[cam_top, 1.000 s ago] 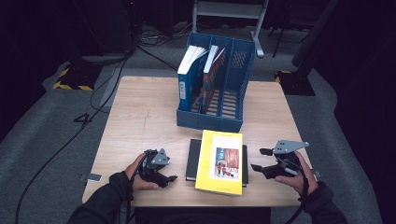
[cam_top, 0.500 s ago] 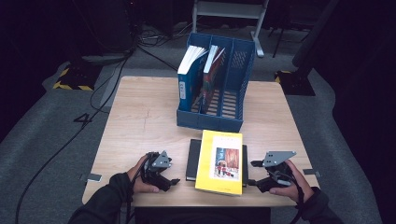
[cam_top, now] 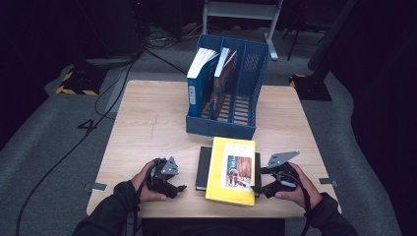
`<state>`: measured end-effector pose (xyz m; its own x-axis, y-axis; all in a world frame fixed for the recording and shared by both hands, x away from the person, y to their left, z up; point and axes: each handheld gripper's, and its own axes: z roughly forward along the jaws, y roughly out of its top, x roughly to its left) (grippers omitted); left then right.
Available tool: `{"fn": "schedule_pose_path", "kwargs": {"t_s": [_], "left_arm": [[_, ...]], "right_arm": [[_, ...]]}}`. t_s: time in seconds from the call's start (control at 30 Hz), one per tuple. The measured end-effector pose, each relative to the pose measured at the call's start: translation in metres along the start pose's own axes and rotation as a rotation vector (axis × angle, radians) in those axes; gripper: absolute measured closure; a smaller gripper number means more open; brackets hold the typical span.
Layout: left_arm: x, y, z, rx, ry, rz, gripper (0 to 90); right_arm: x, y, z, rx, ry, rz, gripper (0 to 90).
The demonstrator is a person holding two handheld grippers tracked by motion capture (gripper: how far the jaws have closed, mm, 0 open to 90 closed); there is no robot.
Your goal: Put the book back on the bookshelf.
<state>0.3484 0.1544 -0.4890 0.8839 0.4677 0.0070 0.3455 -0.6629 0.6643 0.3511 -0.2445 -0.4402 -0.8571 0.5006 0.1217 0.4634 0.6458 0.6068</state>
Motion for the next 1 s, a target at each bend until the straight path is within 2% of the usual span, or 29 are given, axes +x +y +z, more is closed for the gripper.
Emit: {"fn": "schedule_pose_path", "kwargs": {"t_s": [0.07, 0.13, 0.2, 0.23, 0.3, 0.37, 0.47, 0.63, 0.77, 0.9, 1.0], "left_arm": [[0.001, 0.005, -0.005, -0.024, 0.013, 0.018, 20.9], [0.004, 0.015, -0.006, -0.056, 0.005, 0.021, 20.9], [0.004, 0.018, -0.005, -0.060, 0.018, 0.032, 20.9], [0.005, 0.027, -0.004, -0.066, 0.036, 0.039, 21.0], [0.005, 0.033, -0.001, -0.057, 0.059, 0.054, 20.9], [0.006, 0.037, 0.000, -0.067, 0.039, 0.058, 20.9], [0.006, 0.043, 0.003, -0.060, 0.030, 0.083, 21.1], [0.001, 0.064, 0.018, -0.035, 0.021, 0.149, 22.6], [0.006, 0.076, 0.029, -0.023, -0.007, 0.158, 19.9], [0.012, 0.082, 0.034, -0.004, -0.039, 0.164, 15.2], [0.017, 0.080, 0.036, -0.012, -0.070, 0.139, 14.2]], "right_arm": [[-0.002, 0.003, 0.002, 0.012, 0.004, 0.002, 21.8], [-0.006, 0.008, 0.006, 0.045, 0.020, 0.011, 18.9], [-0.008, 0.010, 0.008, 0.056, 0.033, 0.020, 18.4], [-0.012, 0.013, 0.011, 0.079, 0.065, 0.035, 17.7], [-0.013, 0.016, 0.012, 0.095, 0.070, 0.017, 17.3], [-0.014, 0.018, 0.013, 0.108, 0.079, 0.014, 17.1], [-0.014, 0.021, 0.014, 0.114, 0.081, 0.009, 16.5], [-0.014, 0.022, 0.017, 0.103, 0.079, -0.001, 15.1], [-0.012, 0.021, 0.015, 0.088, 0.068, -0.008, 15.6], [-0.008, 0.021, 0.012, 0.074, 0.038, -0.035, 16.9], [-0.006, 0.023, 0.010, 0.071, 0.030, -0.051, 17.1]]}}
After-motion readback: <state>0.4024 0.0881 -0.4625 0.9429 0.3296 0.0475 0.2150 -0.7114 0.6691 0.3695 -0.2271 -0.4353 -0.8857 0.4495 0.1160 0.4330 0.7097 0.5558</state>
